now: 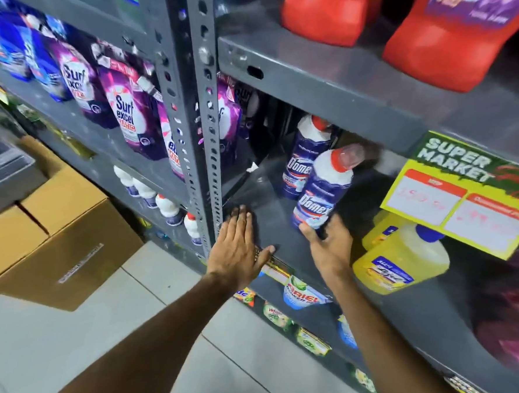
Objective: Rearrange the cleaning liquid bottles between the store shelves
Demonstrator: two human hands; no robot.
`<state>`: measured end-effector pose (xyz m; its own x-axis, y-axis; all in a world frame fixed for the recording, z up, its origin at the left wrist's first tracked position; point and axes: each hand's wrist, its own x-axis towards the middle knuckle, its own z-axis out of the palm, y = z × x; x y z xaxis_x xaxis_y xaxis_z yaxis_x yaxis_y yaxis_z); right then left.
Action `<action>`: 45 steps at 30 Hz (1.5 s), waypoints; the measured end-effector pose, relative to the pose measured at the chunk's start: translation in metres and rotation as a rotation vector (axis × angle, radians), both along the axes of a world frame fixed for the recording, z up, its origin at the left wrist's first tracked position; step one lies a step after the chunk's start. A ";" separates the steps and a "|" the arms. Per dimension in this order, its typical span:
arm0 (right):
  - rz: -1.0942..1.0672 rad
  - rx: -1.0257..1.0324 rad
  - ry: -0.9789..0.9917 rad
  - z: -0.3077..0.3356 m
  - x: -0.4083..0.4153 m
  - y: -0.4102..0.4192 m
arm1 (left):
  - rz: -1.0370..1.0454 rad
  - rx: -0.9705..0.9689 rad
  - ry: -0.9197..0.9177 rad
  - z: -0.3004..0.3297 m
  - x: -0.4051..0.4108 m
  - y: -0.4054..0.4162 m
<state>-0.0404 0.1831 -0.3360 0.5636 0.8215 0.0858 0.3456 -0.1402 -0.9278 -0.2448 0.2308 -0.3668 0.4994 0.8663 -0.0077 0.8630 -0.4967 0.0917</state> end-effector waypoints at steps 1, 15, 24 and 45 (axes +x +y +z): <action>0.017 -0.006 0.002 0.001 -0.009 0.002 | 0.001 -0.003 0.008 0.001 -0.001 0.000; 0.033 -0.002 0.051 0.009 -0.057 0.036 | 0.001 -0.028 0.026 0.008 0.001 -0.001; 0.039 -0.016 -0.003 0.007 -0.055 0.036 | 0.005 -0.023 0.050 0.012 0.001 -0.003; 0.066 0.064 -0.169 0.084 -0.050 -0.020 | -0.129 0.022 0.029 0.082 -0.007 -0.026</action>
